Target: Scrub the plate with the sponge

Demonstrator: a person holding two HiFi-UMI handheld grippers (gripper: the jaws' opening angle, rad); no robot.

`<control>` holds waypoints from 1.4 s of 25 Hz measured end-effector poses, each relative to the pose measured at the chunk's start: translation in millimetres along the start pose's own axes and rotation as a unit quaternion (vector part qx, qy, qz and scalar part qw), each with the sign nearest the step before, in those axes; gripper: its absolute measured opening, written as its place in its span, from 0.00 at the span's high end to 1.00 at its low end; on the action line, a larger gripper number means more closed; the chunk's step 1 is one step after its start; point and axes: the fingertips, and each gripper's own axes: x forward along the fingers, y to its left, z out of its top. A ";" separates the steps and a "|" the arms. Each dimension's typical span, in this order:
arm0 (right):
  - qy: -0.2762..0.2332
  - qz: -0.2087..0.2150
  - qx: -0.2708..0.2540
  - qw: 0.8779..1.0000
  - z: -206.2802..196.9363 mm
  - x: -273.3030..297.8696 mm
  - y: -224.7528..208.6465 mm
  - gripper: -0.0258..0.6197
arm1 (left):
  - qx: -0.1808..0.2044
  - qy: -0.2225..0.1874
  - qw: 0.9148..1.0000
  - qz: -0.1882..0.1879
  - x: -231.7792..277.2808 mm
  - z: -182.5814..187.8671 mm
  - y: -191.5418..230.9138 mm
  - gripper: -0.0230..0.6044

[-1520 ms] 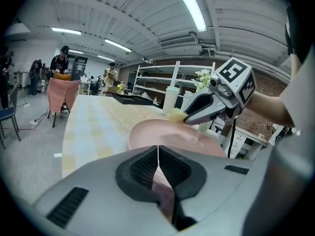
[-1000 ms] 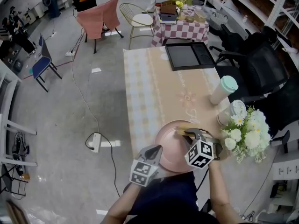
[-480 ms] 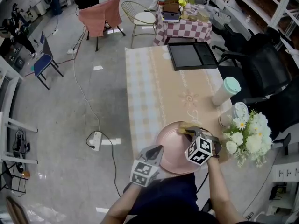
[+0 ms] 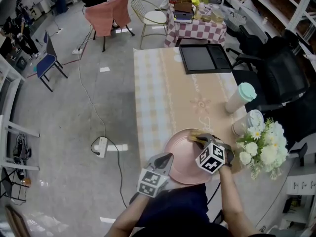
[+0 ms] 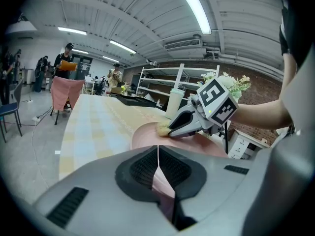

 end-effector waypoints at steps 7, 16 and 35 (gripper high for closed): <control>-0.003 0.006 0.013 1.000 -2.9 -1.9 2.1 0.87 | 0.000 -0.001 1.000 0.003 0.4 -0.1 0.4 0.94; -0.004 0.006 0.035 0.999 -9.6 -6.3 4.6 0.87 | 0.000 -0.002 1.000 0.009 -0.1 -0.2 0.5 0.94; 0.035 0.022 0.068 0.997 -18.1 -11.4 8.5 0.87 | 0.003 -0.003 1.000 0.004 0.2 0.9 1.2 0.94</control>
